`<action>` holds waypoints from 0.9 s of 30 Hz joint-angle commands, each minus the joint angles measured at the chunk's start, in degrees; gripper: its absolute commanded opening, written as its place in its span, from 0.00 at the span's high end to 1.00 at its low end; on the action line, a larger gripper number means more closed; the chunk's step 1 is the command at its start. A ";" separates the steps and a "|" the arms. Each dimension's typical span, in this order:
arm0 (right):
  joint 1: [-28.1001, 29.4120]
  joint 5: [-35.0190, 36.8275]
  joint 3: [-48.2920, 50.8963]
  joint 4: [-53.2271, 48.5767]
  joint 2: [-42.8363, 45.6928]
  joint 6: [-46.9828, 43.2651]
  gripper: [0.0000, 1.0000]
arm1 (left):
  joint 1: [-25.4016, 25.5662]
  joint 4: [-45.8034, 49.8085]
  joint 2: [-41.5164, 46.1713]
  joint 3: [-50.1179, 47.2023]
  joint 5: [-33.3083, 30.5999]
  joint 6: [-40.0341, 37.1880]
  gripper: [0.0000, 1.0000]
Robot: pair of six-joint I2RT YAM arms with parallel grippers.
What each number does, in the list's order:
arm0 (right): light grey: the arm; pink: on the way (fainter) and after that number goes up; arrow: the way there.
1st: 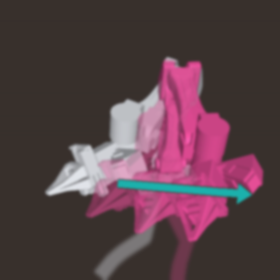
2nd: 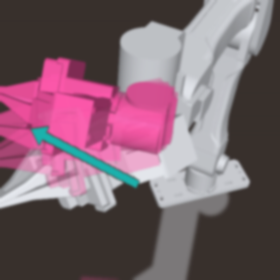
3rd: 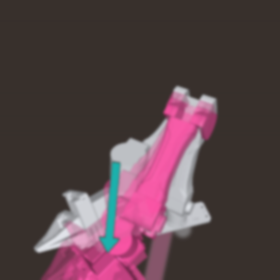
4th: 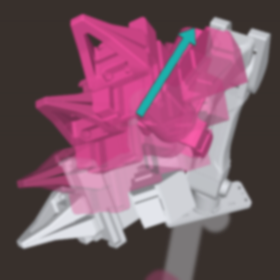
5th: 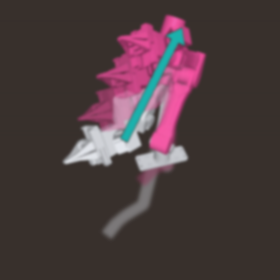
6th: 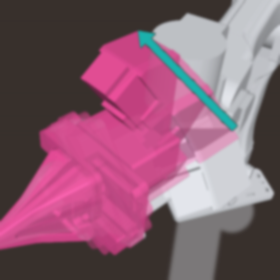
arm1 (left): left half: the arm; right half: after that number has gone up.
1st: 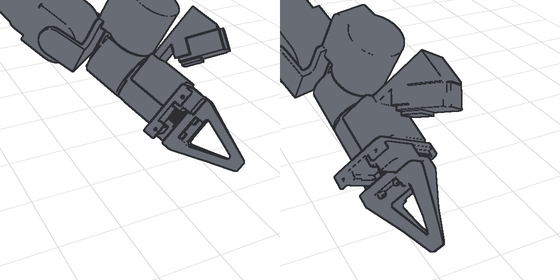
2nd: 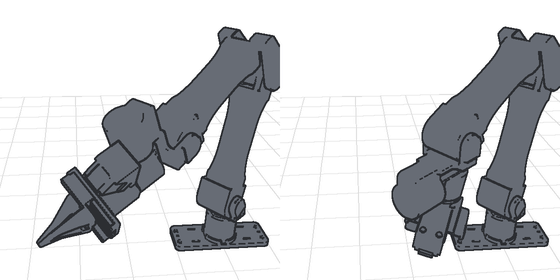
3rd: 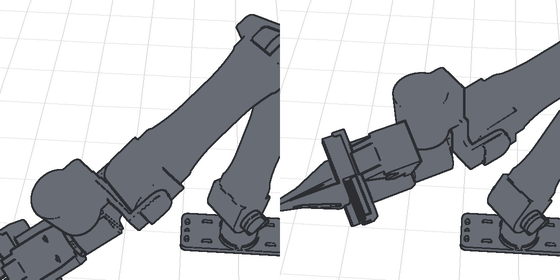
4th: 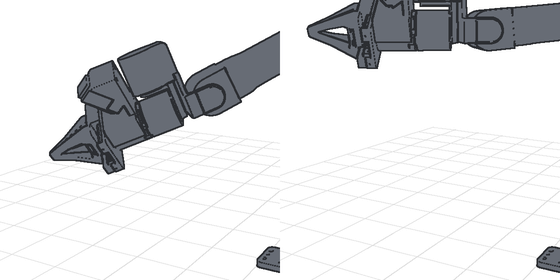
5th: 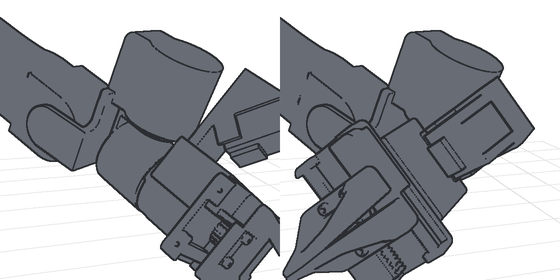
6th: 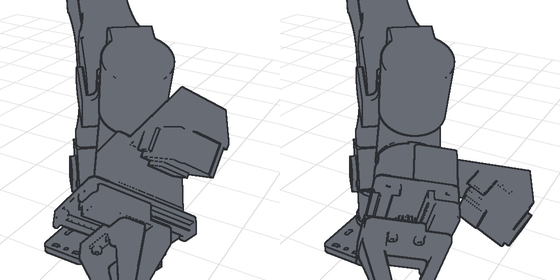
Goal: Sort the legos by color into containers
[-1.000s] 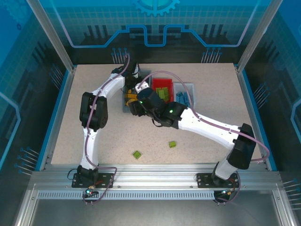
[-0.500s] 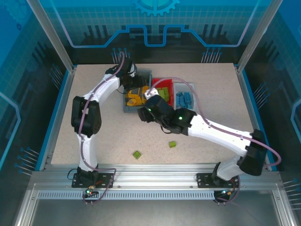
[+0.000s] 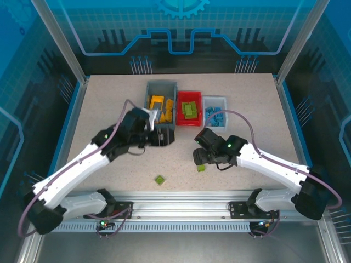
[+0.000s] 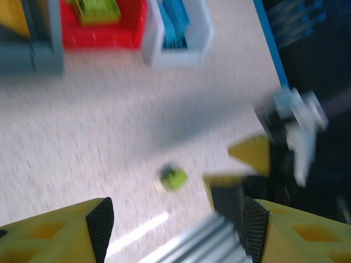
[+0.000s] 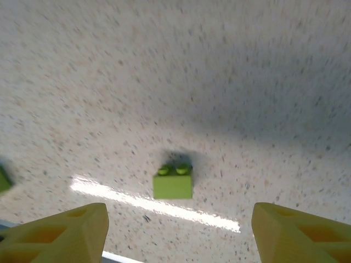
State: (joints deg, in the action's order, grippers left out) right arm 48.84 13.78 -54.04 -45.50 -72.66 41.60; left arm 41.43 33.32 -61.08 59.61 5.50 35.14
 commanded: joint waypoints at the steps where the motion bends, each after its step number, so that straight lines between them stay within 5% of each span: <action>1: -1.77 -7.32 1.30 1.02 -3.49 -0.62 0.29 | 6.88 2.88 5.88 -5.62 -4.53 7.39 0.32; 9: -2.09 -8.91 2.02 4.13 -13.72 -1.20 0.38 | 18.57 1.72 9.40 -11.62 -10.56 14.69 0.33; 27: 0.21 -2.89 1.88 5.34 -14.59 -0.02 0.74 | 20.17 0.29 9.22 -11.62 -13.35 15.35 0.33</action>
State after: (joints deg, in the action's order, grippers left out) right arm 47.72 7.14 -49.84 -38.09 -89.23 41.43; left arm 61.10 34.04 -53.12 48.49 -5.32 49.65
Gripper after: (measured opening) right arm 0.312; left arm 0.669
